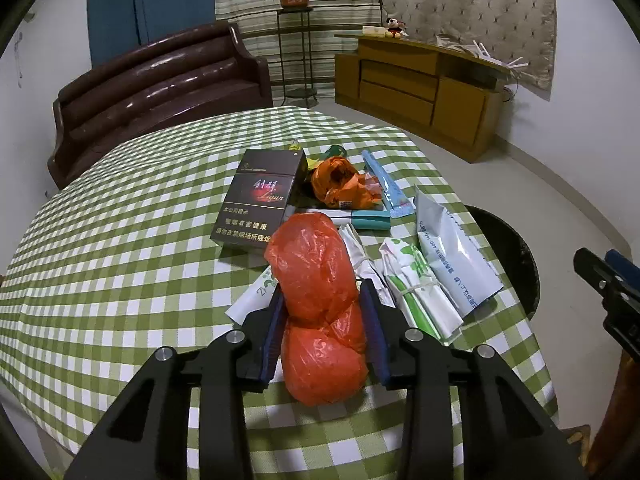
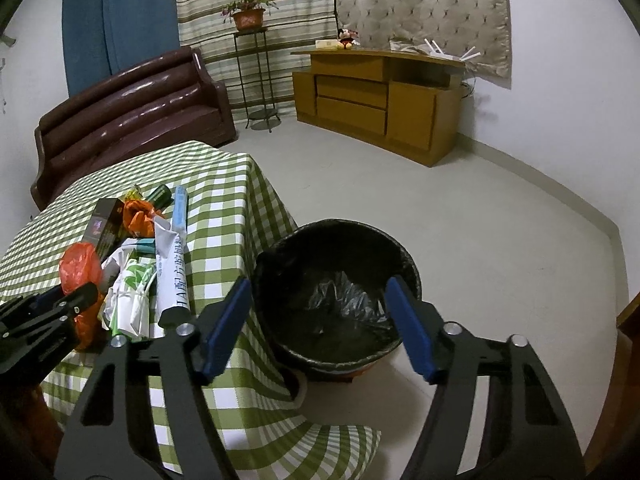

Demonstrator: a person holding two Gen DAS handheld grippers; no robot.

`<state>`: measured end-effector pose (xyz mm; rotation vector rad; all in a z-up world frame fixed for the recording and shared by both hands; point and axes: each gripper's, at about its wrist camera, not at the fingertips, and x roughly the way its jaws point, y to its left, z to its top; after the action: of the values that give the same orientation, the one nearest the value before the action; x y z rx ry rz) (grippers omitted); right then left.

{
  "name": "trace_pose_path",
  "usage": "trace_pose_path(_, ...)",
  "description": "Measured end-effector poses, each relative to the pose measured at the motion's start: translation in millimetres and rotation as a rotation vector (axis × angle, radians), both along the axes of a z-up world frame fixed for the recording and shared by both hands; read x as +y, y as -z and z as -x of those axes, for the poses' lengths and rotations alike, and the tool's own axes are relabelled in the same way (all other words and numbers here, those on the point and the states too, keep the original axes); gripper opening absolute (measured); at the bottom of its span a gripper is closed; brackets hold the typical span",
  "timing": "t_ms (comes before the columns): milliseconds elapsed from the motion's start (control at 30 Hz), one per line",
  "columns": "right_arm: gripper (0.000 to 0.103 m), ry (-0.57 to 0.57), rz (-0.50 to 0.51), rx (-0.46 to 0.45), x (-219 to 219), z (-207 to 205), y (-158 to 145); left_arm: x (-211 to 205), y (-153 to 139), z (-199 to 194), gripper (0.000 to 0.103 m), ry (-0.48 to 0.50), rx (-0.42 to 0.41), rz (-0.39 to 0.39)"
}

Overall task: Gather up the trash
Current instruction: 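Move the left tool onto the red plastic bag and close it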

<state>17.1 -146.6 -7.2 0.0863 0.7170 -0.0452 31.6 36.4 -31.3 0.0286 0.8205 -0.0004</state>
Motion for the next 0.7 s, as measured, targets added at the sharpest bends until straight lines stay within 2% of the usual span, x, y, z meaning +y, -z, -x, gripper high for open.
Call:
trace_pose_path(300, 0.065, -0.013, 0.007, -0.003, 6.2, 1.0, 0.1, 3.8, -9.7, 7.0, 0.026, 0.026, -0.017, 0.043)
trace_pose_path(500, 0.065, -0.018, 0.008, 0.002, 7.7, 1.4, 0.2, 5.1, -9.0, 6.9, 0.025, 0.023, -0.015, 0.047)
trace_pose_path(567, 0.065, -0.018, 0.008, 0.000, 7.9, 1.6, 0.0, 7.1, -8.0, 5.3, 0.029, -0.002, -0.018, 0.047)
trace_pose_path(633, 0.065, -0.019, 0.009, 0.000, 8.4, 0.9, 0.7, 11.9, -5.4, 2.1, 0.042, -0.025, -0.011, 0.064)
trace_pose_path(700, 0.065, -0.018, 0.008, 0.002, 8.6, 0.9, 0.8, 15.3, -3.4, -1.3, 0.045, -0.043, -0.002, 0.078)
